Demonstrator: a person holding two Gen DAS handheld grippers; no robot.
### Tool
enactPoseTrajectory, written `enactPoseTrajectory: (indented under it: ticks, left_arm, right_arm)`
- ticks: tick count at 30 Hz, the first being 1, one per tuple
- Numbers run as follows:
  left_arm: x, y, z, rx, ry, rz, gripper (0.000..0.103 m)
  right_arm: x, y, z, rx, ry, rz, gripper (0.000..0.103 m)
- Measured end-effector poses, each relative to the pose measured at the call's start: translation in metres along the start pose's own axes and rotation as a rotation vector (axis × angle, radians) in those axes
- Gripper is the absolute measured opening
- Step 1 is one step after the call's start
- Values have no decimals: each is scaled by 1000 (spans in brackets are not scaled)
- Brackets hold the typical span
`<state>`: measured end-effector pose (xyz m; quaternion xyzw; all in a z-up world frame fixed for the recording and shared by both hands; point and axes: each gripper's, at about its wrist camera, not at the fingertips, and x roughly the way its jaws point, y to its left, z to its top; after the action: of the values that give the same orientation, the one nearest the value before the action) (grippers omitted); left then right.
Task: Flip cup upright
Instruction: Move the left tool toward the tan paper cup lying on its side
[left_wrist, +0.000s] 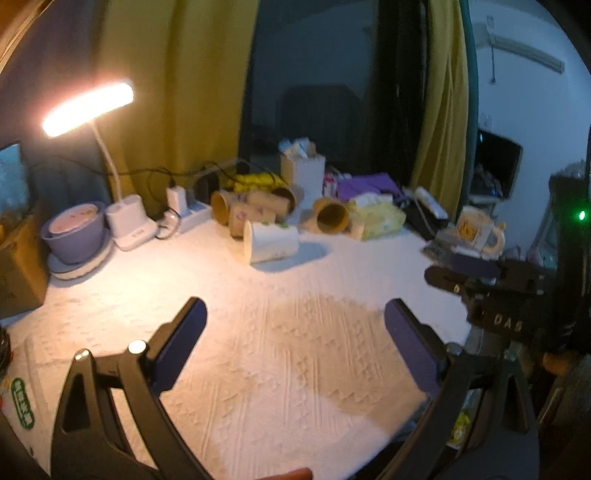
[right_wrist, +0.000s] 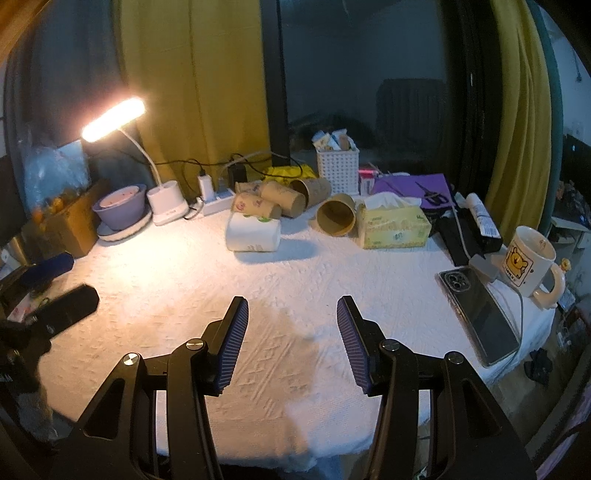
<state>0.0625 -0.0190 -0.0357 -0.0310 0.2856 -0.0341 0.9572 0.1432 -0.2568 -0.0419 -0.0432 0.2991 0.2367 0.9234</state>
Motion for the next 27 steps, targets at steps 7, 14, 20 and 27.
enactPoseTrajectory:
  ticks: [7,14,20,27]
  left_arm:
    - [71,-10,13,51,108,-34,98]
    - [135,-16,48,60,163,-67,98]
    - [177,-17,74,55,201,-75,98]
    - [235,-30,112,2,270,-141,98]
  right_arm:
    - [47,-43,9,69,40,-44,53]
    - [89,-85,30,113,63,-71,53]
    - [123,-109,54,131,72,-68,53]
    - [159,-128,79,128,91,-49,53]
